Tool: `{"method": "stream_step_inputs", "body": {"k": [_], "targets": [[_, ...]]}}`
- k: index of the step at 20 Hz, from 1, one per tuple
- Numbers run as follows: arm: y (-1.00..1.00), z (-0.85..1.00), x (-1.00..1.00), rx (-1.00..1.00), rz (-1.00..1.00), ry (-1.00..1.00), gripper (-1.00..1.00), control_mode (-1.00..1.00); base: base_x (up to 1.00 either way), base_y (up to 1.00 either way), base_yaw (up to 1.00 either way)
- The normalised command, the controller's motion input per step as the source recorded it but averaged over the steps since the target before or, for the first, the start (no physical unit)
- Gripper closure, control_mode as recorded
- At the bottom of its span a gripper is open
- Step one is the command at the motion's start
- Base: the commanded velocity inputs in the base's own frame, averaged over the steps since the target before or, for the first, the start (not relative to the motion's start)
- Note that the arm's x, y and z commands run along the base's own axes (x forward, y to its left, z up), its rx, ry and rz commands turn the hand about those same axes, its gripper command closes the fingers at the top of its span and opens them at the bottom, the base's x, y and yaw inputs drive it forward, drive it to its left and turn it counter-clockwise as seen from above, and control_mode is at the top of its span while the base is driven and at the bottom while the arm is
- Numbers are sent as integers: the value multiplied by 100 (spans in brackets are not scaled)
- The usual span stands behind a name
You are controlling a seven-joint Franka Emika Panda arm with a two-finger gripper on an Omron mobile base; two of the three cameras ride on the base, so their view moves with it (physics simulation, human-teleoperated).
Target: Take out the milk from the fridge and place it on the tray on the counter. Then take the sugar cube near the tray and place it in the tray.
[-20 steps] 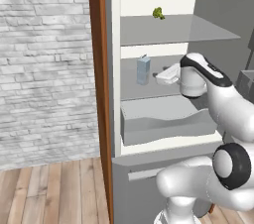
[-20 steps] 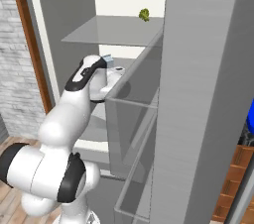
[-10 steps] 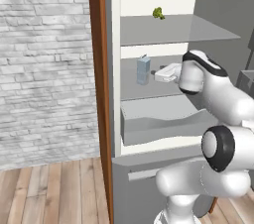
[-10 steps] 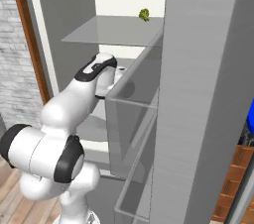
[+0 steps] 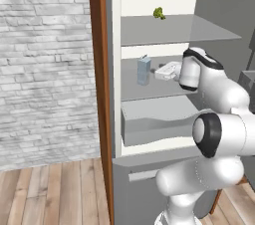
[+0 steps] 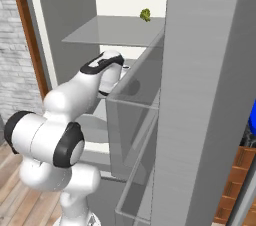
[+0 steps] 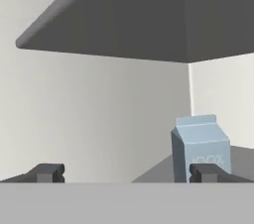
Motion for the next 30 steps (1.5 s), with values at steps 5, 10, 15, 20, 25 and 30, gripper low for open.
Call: {"method": "stream_step_inputs", "body": {"k": [5,10,15,20,25,30], "targets": [[8,0,20,0,0,0,-100,-100,0,0,0],[9,0,19,0,0,0,-100,-100,0,0,0],[0,-7,12,0,0,0,-100,-100,0,0,0],[0,-17,15,0,0,-3,-100,-100,0,0,0],[-3,-16,18,1,0,-5,-100,-100,0,0,0],[0,-30,8,1,0,-5,-100,-100,0,0,0]]}}
